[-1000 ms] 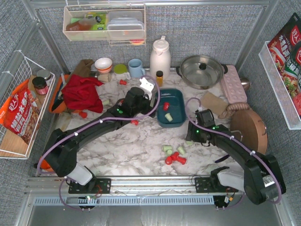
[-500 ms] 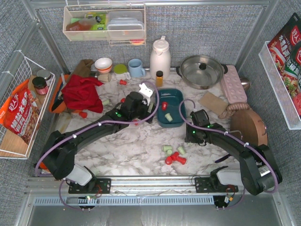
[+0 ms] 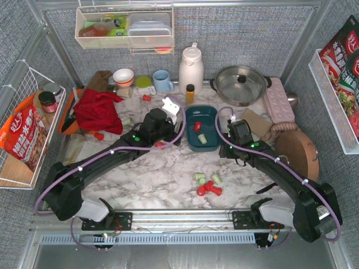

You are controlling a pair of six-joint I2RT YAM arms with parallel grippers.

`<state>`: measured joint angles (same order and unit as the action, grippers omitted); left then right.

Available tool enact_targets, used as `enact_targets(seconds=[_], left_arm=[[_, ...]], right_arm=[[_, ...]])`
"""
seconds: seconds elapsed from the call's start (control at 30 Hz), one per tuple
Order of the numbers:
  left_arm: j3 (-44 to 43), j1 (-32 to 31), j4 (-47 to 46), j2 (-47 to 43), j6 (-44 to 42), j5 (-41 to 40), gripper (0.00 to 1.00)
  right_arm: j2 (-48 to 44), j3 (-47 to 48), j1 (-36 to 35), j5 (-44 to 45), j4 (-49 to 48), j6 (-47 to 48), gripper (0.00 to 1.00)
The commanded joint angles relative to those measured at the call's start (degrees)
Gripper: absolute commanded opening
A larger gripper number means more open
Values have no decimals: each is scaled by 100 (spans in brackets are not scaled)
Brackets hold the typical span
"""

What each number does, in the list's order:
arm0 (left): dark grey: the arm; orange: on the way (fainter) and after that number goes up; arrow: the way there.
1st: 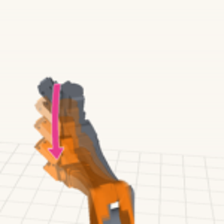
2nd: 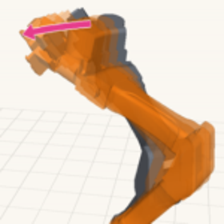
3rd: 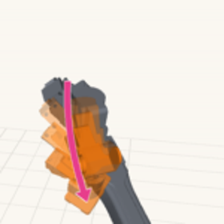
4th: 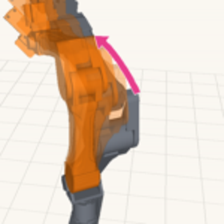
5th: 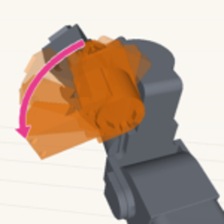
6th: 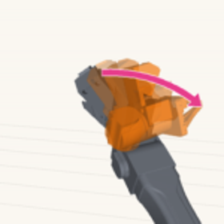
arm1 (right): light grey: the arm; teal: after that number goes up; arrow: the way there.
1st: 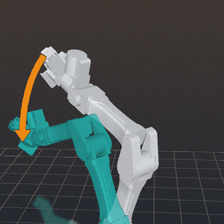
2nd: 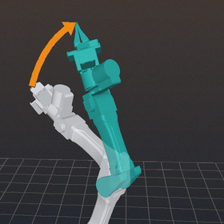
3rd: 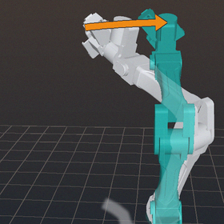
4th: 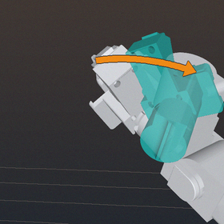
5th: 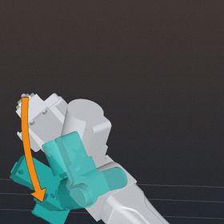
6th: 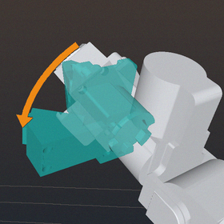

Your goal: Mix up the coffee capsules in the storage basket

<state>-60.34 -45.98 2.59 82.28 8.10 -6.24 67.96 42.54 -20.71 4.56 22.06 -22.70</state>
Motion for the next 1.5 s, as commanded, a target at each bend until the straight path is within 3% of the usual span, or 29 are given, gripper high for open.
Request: enact_targets(seconds=[0.0, 0.4, 0.6, 0.83, 1.2, 1.47], left_arm=[[94, -16, -114, -170, -45, -177, 99], [424, -34, -509, -613, -117, -540, 99], [597, -43, -735, -744, -124, -568, 99], [601, -50, -719, -744, -124, -591, 99], [614, -60, -725, -738, -124, -632, 99], [628, -65, -748, -740, -114, -623, 99]], right_arm=[[-9, 415, -222, 451, 71, 132, 38], [795, 1150, -616, 662, -515, 233, 39], [1504, 1414, -649, 457, -430, 409, 48], [1711, 1414, -654, 485, -533, 496, 56], [946, 1352, -988, 592, -139, 604, 58], [-254, 503, -1564, 878, 363, 530, 58]])
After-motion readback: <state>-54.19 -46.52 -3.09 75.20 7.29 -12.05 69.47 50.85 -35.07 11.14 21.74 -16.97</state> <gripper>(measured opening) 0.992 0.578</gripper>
